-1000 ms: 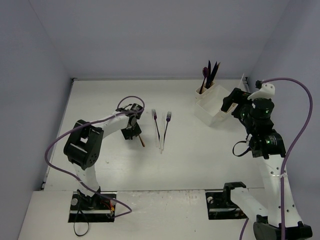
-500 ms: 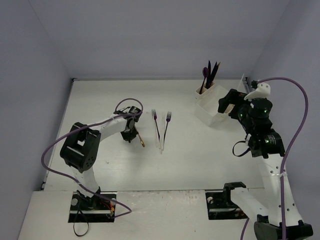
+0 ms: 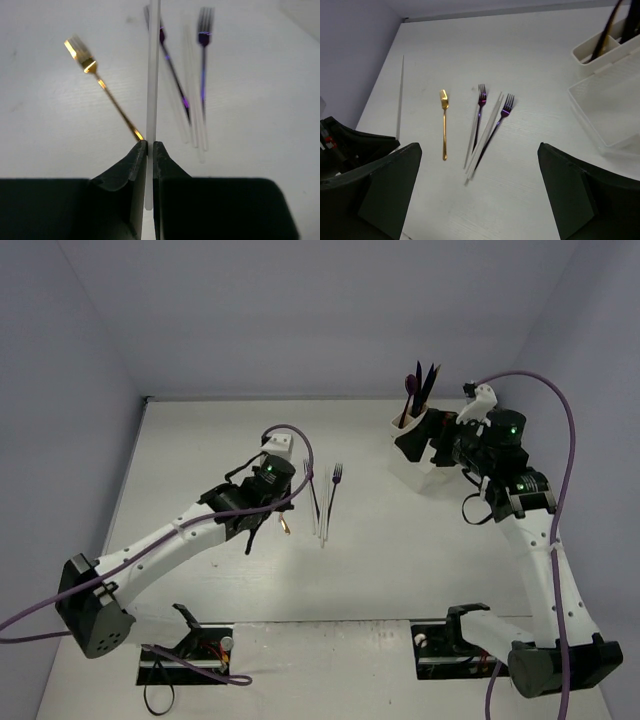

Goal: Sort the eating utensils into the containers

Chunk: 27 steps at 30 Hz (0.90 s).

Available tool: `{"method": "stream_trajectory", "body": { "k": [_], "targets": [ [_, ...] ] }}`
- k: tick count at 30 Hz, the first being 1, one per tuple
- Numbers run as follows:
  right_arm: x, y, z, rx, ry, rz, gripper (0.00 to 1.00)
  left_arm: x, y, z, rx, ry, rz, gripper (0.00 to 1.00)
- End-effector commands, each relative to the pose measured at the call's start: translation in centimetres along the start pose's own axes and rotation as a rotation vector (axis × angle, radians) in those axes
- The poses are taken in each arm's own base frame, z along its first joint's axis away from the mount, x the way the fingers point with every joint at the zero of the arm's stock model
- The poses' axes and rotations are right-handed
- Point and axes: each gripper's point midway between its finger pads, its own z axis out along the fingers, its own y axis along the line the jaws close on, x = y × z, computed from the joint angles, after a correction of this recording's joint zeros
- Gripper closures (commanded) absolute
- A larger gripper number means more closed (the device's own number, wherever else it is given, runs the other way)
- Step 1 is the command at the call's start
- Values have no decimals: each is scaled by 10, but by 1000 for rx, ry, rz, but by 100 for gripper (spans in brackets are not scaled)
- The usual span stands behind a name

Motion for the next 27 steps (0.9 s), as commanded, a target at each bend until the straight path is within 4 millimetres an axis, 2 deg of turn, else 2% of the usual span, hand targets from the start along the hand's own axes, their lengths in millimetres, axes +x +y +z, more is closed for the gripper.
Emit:
{"method": "stream_trajectory", "body": {
  "k": [1, 5, 10, 17, 21, 23, 25, 27],
  "targets": [
    [-29, 48, 1, -206, -29, -12, 0, -67, -60, -42, 263, -275, 118, 100],
    [-35, 64, 7, -263, -17, -1, 0, -87, -102, -73, 416, -355, 164, 100],
    [-32, 81, 19, -308, 4, 7, 4, -99, -143, -95, 539, -405, 178, 100],
    [-27, 99, 35, -342, 20, 13, 12, -108, -173, -107, 616, -438, 187, 100],
    [-24, 105, 39, -357, 26, 14, 28, -108, -181, -108, 631, -441, 195, 100],
    [-22, 106, 41, -359, 30, 13, 47, -106, -183, -107, 635, -438, 195, 100],
    [-20, 105, 43, -354, 32, 12, 71, -105, -183, -104, 629, -435, 198, 100],
    [-19, 103, 43, -343, 27, 9, 86, -104, -182, -102, 620, -432, 201, 100]
  ]
}}
